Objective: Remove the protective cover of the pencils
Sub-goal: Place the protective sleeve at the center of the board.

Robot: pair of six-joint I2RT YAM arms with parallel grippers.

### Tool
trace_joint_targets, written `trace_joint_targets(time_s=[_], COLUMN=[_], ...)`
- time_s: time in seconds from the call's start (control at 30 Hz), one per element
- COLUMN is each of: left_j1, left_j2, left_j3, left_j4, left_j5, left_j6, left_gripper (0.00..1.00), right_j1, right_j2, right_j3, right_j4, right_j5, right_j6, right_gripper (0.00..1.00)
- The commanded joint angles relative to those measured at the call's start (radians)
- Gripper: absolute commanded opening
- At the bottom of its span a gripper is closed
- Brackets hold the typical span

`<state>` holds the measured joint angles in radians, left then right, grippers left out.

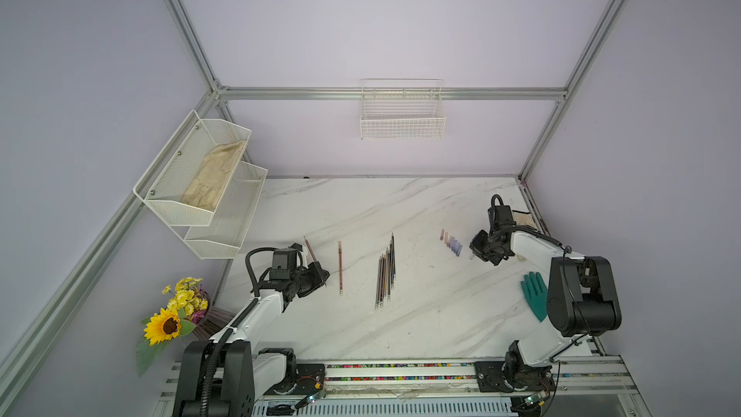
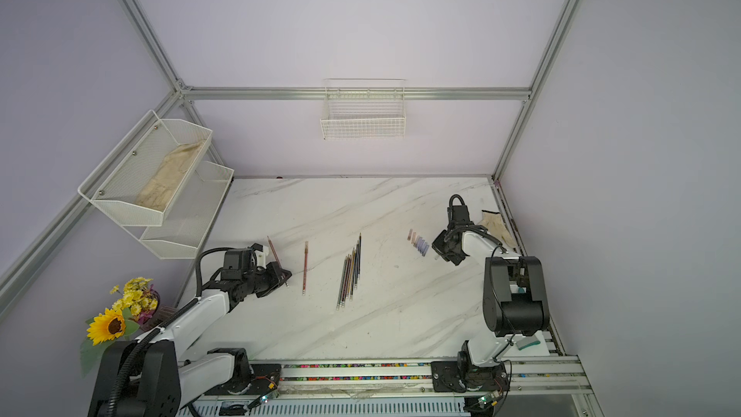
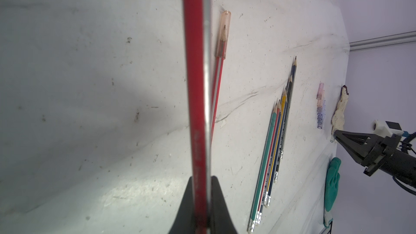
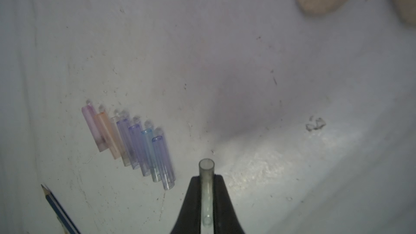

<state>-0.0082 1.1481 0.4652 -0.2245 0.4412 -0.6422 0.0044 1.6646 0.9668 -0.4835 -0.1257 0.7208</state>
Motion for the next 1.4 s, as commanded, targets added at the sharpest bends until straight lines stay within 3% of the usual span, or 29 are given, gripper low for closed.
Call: trace_joint_targets(time_s=[0.0,0.33,0.7,1.37], left_j1=[-0.004,-0.005,-0.005,-0.009], left_j2=[0.004,0.017,0.014,0.002], left_j3=[-0.004,-0.007,0.004,0.011], left_j4=[0.036,0.051,0.042,0.019], left_j5=[0.015,0.022,0.019,0.019], left_j6=[0.019,0.010,0.009,0.003], left_gripper=[0.00,0.00,0.00,0.00], right_j1=[-0.004,-0.004,-0.004,-0.004], right_j2=[0.014,0.035,0.043,0.025], right_j3=[-0.035,-0.063,-0.053,-0.028], right_j4=[0.095,0.150,0.146,0.158], right_j5=[-0.050,-0.112,-0.130,-0.179], right_j6=[0.006,-0.001,-0.006,-0.028], right_gripper=[0.10,0.11,0.21,0.22])
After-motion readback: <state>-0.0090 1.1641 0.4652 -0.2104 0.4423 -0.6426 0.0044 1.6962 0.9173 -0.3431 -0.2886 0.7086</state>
